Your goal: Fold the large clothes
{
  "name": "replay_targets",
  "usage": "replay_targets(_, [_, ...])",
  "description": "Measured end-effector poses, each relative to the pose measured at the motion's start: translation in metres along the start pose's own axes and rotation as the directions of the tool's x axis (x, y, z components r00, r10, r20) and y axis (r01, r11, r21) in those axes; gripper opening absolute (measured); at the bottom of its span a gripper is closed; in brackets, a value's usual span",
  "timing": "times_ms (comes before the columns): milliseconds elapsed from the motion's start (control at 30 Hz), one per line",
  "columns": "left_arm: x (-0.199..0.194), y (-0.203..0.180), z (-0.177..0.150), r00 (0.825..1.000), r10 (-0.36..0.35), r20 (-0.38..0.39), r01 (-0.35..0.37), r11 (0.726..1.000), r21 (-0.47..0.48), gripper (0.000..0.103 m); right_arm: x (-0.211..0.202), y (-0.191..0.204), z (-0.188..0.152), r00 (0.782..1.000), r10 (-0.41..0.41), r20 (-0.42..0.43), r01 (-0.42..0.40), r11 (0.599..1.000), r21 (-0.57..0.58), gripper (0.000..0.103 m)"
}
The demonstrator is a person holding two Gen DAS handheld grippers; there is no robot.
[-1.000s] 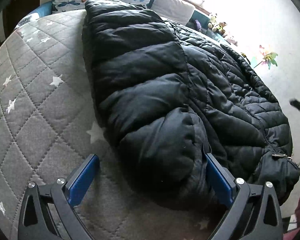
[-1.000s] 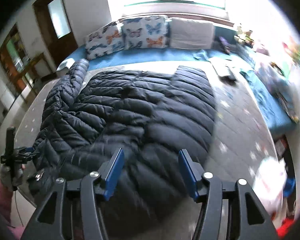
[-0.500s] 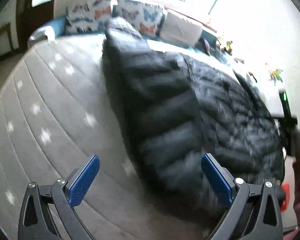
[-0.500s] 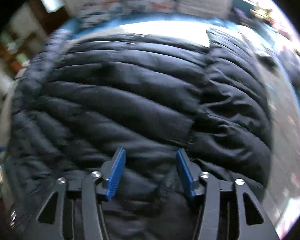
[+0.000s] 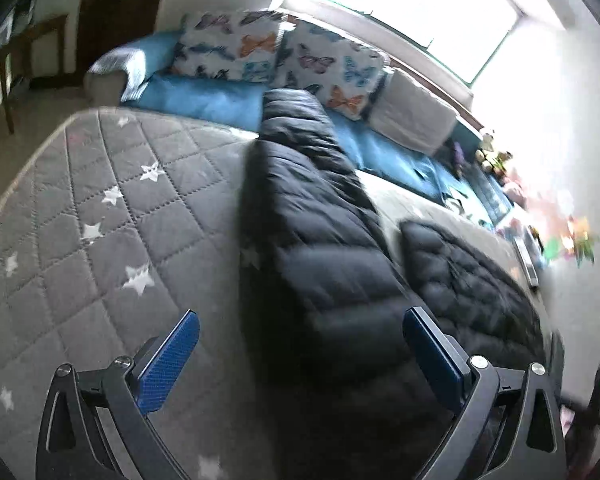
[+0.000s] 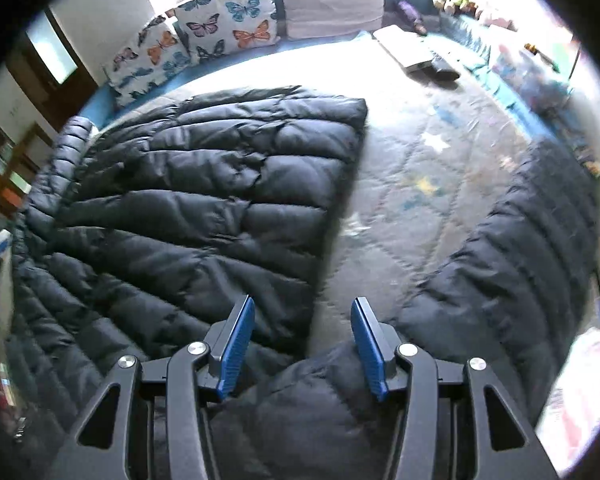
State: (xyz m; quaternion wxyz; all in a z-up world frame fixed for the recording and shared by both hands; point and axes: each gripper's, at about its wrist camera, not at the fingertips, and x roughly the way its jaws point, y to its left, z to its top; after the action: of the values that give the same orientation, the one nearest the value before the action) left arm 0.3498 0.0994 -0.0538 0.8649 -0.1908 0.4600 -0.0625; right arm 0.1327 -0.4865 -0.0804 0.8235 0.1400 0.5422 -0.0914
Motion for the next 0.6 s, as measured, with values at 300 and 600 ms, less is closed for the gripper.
replay_targets(300, [0.070, 0.023, 0.037, 0.976, -0.198, -0.096, 0.175, 0.962, -0.210, 0.078, 0.033, 0.003, 0.009, 0.996, 0.069, -0.049, -0.068, 0.997, 0.032, 0.073])
replay_targets(600, [0.036, -0.002, 0.027, 0.999, -0.036, 0.038, 0.039, 0.997, -0.068, 0.013, 0.045, 0.000, 0.036, 0.994, 0.102, -0.032, -0.099, 0.992, 0.075, 0.075])
